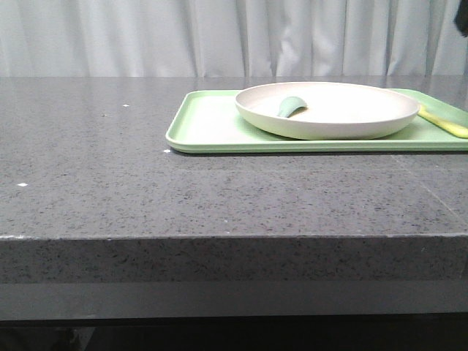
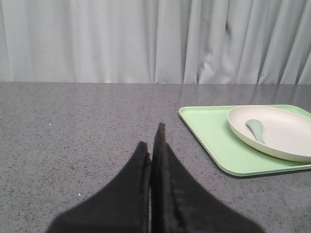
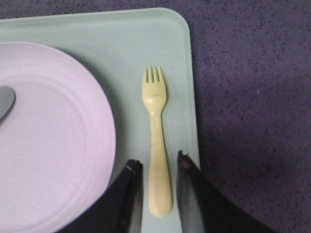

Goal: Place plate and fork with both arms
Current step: 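Open the right gripper and raise it away from the fork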

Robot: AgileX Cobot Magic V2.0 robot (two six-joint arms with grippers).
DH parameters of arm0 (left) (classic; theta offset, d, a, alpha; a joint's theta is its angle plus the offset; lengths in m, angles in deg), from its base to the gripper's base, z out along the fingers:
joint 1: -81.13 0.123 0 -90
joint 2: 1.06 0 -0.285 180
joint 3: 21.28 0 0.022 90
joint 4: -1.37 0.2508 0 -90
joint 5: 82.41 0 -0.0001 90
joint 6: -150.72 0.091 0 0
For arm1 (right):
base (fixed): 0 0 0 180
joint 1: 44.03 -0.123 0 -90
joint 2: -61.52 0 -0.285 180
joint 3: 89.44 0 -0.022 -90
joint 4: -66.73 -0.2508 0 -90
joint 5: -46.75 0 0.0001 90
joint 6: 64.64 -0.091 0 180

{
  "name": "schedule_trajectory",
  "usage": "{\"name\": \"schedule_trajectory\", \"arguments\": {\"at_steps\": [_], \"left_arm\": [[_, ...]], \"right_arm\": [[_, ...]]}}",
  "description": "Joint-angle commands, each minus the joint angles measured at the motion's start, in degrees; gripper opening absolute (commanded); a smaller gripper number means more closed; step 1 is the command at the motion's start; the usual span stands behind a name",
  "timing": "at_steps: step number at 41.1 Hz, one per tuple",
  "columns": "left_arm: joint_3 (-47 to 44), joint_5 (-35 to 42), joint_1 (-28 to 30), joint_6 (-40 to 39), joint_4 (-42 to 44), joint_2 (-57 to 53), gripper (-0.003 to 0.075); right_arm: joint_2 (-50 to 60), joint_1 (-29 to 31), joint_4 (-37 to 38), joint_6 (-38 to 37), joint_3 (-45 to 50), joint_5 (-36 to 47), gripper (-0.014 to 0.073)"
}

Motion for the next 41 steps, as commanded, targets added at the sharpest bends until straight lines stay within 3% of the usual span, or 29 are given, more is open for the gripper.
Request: {"name": "schedule_trajectory", "arguments": {"at_steps": [1,6,13,29,41], "left_arm": [[1.4,4.8,0.1,0.1,-0.3,0.7,-0.0018],[1.4,4.8,0.1,0.1,-0.3,0.7,-0.0018],[1.4,4.8,0.1,0.1,-0.3,0.7,-0.0018],[1.4,4.8,0.1,0.1,-0.3,0.7,-0.0018],[1.4,4.8,0.1,0.1,-0.3,0.7,-0.0018]], "right_arm": [[7.3,-0.1,0.4,1.4,4.2,5.1,0.0069],[14.9,-0.3,0.4,2.2,13.4,11.1,-0.0019],[25.9,-0.3,0.4,3.2,25.1,17.0,-0.0060],[56.2,-0.8,0.4,4.6,49.6,29.5,-0.0063],[73.7,-0.8,0.4,4.9,59.6,32.4,-0.0063]]}}
